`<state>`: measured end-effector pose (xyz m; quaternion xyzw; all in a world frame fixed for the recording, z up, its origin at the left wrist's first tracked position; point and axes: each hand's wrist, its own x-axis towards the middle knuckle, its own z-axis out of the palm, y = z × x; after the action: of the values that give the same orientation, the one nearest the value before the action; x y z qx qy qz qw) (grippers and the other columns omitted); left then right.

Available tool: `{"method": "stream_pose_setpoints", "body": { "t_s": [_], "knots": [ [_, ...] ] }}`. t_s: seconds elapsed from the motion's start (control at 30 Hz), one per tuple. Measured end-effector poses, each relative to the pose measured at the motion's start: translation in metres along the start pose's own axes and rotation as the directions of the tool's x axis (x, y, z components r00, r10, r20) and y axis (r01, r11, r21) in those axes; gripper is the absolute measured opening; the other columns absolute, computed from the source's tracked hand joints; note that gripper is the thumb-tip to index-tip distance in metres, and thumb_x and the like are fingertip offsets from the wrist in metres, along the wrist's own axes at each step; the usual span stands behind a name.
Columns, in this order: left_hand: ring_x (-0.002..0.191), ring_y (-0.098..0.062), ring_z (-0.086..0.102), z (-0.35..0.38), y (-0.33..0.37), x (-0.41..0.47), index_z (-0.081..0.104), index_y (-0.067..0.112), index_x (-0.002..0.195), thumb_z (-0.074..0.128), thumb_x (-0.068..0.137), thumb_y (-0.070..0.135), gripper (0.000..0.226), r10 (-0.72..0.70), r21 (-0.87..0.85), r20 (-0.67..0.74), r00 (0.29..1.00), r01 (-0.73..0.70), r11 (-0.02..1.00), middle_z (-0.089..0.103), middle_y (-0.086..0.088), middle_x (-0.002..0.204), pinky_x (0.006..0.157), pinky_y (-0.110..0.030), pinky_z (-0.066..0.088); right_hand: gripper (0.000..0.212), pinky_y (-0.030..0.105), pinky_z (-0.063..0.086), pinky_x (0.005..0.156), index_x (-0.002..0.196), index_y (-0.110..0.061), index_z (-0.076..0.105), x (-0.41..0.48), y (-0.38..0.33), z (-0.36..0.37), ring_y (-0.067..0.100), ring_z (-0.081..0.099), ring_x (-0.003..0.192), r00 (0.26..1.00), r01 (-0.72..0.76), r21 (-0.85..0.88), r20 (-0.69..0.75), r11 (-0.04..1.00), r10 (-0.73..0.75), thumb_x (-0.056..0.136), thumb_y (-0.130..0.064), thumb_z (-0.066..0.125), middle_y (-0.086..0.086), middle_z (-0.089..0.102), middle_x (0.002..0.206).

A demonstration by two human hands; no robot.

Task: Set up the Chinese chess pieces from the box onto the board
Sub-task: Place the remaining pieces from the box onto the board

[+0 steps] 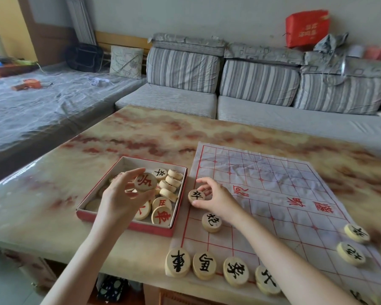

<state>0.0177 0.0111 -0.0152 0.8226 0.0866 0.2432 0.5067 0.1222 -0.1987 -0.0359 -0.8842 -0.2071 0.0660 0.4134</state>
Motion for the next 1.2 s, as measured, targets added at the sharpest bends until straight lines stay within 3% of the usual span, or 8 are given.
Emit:
{"method": "stream_pose_setpoints", "body": {
  "t_s": [0.13, 0.27, 0.37, 0.47, 0.7, 0.87, 1.0, 1.2],
  "knots": [
    [0.089, -0.012, 0.064, 0.006, 0.004, -0.001, 0.061, 0.026, 0.112, 0.079, 0.067, 0.014, 0.050, -0.002, 0.041, 0.019, 1.000, 0.001, 0.999, 0.066, 0.002, 0.100, 0.064, -0.012, 0.052, 0.056, 0.030, 0.043, 0.096, 0.126, -0.020, 0.050, 0.004, 0.003, 0.012, 0.015, 0.054, 0.111, 1.000, 0.006, -0.087, -0.007, 0.996, -0.006, 0.074, -0.022, 0.073, 0.002, 0.059, 0.119],
    [0.090, -0.001, 0.061, 0.018, 0.008, 0.008, 0.061, 0.030, 0.108, 0.079, 0.066, 0.018, 0.047, 0.018, 0.086, 0.062, 0.998, -0.023, 0.996, 0.062, 0.015, 0.096, 0.066, -0.009, 0.048, 0.060, 0.031, 0.037, 0.103, 0.128, -0.020, 0.049, 0.002, 0.007, 0.006, 0.014, 0.049, 0.119, 0.999, 0.040, -0.172, -0.019, 0.984, -0.044, 0.074, -0.027, 0.074, -0.002, 0.057, 0.125],
    [0.087, -0.003, 0.059, 0.035, 0.012, 0.023, 0.060, 0.029, 0.109, 0.079, 0.067, 0.023, 0.046, 0.040, 0.132, 0.089, 0.995, -0.052, 0.990, 0.064, 0.012, 0.096, 0.072, -0.012, 0.044, 0.058, 0.025, 0.038, 0.101, 0.128, -0.018, 0.051, -0.001, 0.012, -0.014, 0.011, 0.050, 0.116, 0.998, 0.020, -0.076, -0.053, 0.997, -0.024, 0.075, -0.025, 0.074, -0.002, 0.057, 0.124],
    [0.096, -0.014, 0.056, 0.064, 0.016, 0.045, 0.062, 0.023, 0.111, 0.079, 0.067, 0.024, 0.048, 0.083, 0.184, 0.107, 0.991, -0.101, 0.978, 0.065, 0.004, 0.101, 0.078, -0.021, 0.040, 0.048, 0.006, 0.038, 0.082, 0.124, -0.018, 0.053, -0.005, 0.022, -0.035, 0.007, 0.051, 0.105, 0.999, -0.003, -0.007, -0.050, 1.000, 0.002, 0.079, -0.019, 0.071, -0.003, 0.059, 0.116],
    [0.111, -0.028, 0.045, 0.137, 0.022, 0.111, 0.057, 0.017, 0.118, 0.072, 0.071, 0.027, 0.050, 0.104, 0.408, 0.230, 0.968, -0.193, 0.892, 0.063, -0.006, 0.114, 0.091, -0.034, 0.037, 0.041, 0.002, 0.038, 0.083, 0.124, -0.020, 0.054, -0.008, 0.041, -0.060, 0.000, 0.055, 0.103, 0.995, 0.000, 0.048, -0.100, 0.999, 0.005, 0.084, -0.017, 0.065, -0.008, 0.062, 0.109],
    [0.121, -0.028, 0.038, 0.169, 0.011, 0.138, 0.054, 0.018, 0.123, 0.064, 0.078, 0.029, 0.047, 0.006, 0.595, 0.335, 0.942, -0.216, 0.774, 0.055, -0.004, 0.128, 0.099, -0.035, 0.031, 0.039, 0.001, 0.036, 0.085, 0.123, -0.023, 0.055, -0.006, 0.047, -0.062, -0.002, 0.054, 0.106, 0.995, 0.039, 0.030, -0.095, 0.999, -0.036, 0.086, -0.019, 0.063, -0.008, 0.062, 0.113],
    [0.114, -0.032, 0.048, 0.178, 0.002, 0.143, 0.061, 0.012, 0.105, 0.053, 0.080, 0.031, 0.032, -0.074, 0.628, 0.320, 0.944, -0.153, 0.763, 0.062, -0.011, 0.113, 0.093, -0.035, 0.030, 0.037, 0.012, 0.035, 0.095, 0.123, -0.028, 0.053, -0.005, 0.052, -0.060, 0.001, 0.050, 0.112, 0.996, 0.044, 0.017, -0.079, 0.999, -0.042, 0.087, -0.023, 0.061, -0.012, 0.061, 0.115],
    [0.126, -0.027, 0.039, 0.176, -0.005, 0.135, 0.050, 0.020, 0.128, 0.060, 0.081, 0.040, 0.052, -0.004, 0.656, 0.315, 0.949, -0.215, 0.724, 0.051, -0.006, 0.133, 0.101, -0.037, 0.028, 0.036, 0.022, 0.036, 0.100, 0.121, -0.030, 0.054, -0.007, 0.051, -0.055, 0.004, 0.049, 0.113, 0.995, 0.057, -0.013, -0.080, 0.998, -0.058, 0.087, -0.024, 0.061, -0.015, 0.061, 0.112]
  ]
}}
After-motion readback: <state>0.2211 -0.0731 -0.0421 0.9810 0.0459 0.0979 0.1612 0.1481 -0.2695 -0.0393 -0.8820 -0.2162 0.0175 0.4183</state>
